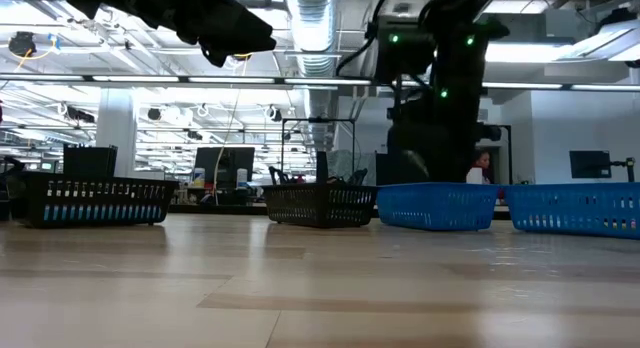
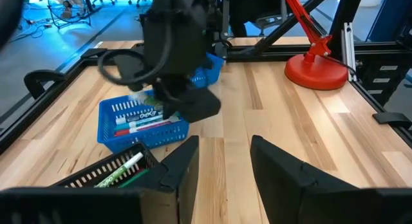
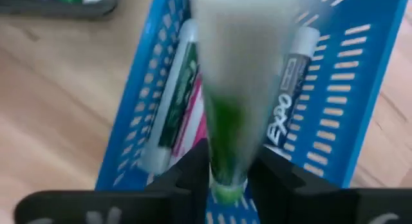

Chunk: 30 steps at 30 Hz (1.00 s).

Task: Pick & Place Markers
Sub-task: Put the large light green marker into the left blue bin, then return to Home Position

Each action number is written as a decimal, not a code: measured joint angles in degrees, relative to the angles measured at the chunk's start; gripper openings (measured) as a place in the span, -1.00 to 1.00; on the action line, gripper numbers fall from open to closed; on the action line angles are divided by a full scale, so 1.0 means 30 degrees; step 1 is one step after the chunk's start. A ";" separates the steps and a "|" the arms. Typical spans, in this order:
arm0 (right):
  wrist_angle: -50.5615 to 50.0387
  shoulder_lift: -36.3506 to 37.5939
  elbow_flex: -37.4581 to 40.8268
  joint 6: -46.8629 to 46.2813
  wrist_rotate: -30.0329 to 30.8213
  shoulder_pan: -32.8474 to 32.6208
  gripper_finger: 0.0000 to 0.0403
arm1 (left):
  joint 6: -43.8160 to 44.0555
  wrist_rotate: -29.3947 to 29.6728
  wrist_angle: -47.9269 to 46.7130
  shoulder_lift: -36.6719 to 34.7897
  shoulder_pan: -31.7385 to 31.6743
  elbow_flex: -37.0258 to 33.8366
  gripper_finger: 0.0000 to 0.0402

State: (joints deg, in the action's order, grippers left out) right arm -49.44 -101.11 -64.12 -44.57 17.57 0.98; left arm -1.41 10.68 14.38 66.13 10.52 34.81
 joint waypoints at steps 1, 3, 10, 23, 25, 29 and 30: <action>0.0036 -0.0094 0.0000 -0.0011 -0.0011 0.0140 -0.55 | 0.0000 0.0000 -0.0001 -0.0002 0.0000 0.0000 -0.32; 0.0032 -0.0135 0.0000 -0.0005 -0.0038 0.0392 -0.47 | 0.0000 -0.0003 -0.0004 -0.0002 0.0000 0.0000 -0.32; 0.0100 0.0370 0.0000 0.0238 -0.0037 0.0599 -0.22 | 0.0000 -0.0006 -0.0066 -0.0002 0.0000 0.0007 -0.32; 0.0813 0.5831 0.0000 -0.0114 0.2567 -0.1968 -0.24 | 0.0051 0.0471 -0.1766 -0.0963 0.0000 0.0015 -0.32; 0.0968 0.6979 0.0000 0.0655 0.2857 -0.3285 -0.26 | 0.0081 0.1470 -0.3036 -0.1991 0.0000 0.0015 -0.32; 0.1132 0.9021 0.0000 0.5111 0.5353 -0.6195 -0.32 | 0.0691 0.3304 -0.5796 -0.5124 -0.0007 0.0015 -0.32; 0.0996 0.9569 0.0000 0.7104 0.5816 -0.6740 -0.33 | 0.0923 0.3495 -0.6351 -0.5978 -0.0007 0.0019 -0.32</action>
State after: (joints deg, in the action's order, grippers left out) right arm -46.45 -72.40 -64.12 -23.25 35.02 -19.24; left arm 1.36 21.16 -4.67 48.20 10.50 34.87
